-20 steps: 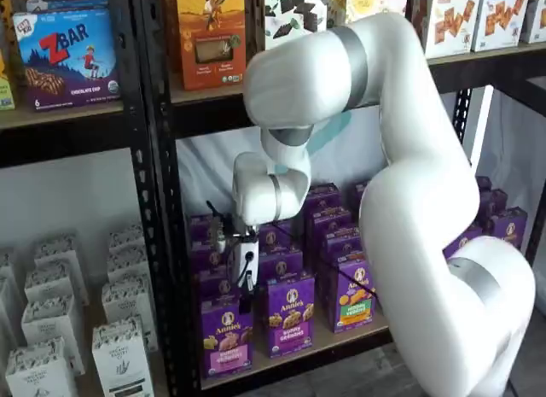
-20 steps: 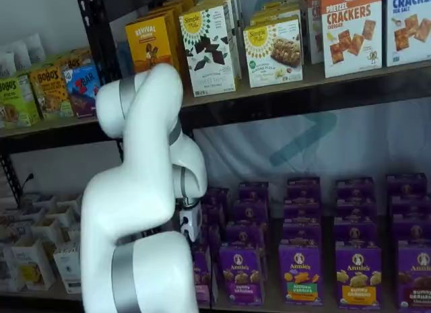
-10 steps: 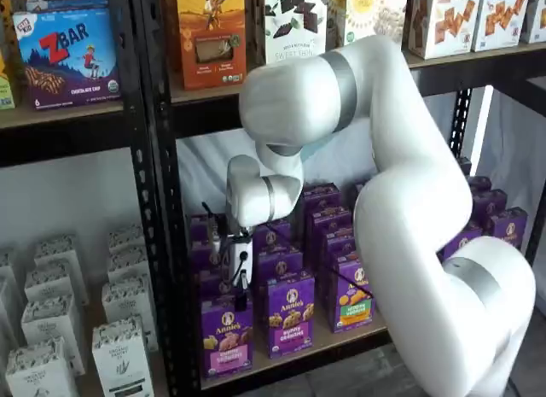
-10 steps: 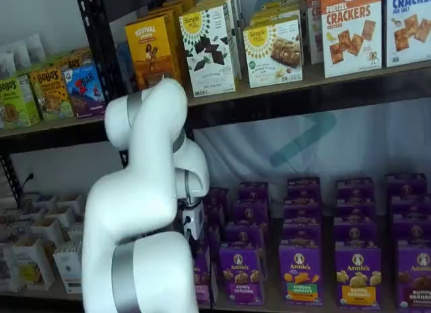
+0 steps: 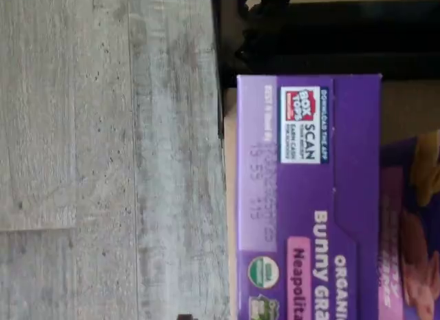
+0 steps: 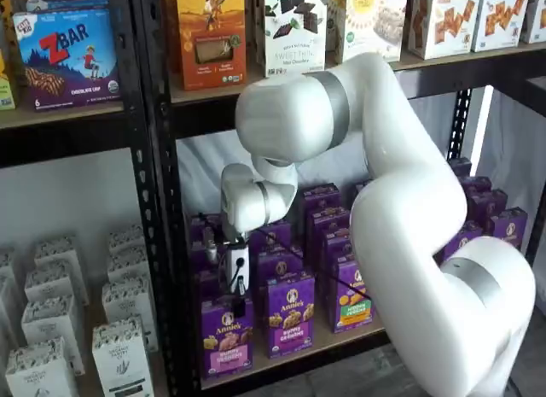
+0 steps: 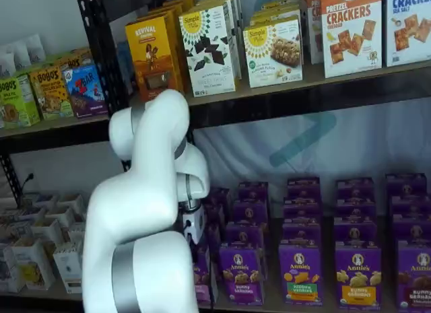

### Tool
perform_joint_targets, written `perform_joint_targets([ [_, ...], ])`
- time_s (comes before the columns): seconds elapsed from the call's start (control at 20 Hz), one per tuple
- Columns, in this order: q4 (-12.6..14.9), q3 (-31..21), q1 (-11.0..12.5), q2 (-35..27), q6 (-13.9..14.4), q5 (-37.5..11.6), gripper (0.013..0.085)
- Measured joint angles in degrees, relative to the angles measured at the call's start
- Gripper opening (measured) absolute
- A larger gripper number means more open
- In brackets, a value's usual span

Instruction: Pick up the purple box with a pink patch in the middle, on the bottom shelf, the first box from the left

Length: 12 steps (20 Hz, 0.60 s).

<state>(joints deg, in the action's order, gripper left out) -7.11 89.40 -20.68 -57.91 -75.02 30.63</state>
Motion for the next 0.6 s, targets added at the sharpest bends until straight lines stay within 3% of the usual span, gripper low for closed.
perform_joint_targets([
  [0.6, 2.4, -0.3, -0.4, -1.5, 2.4, -1.9, 0.085],
])
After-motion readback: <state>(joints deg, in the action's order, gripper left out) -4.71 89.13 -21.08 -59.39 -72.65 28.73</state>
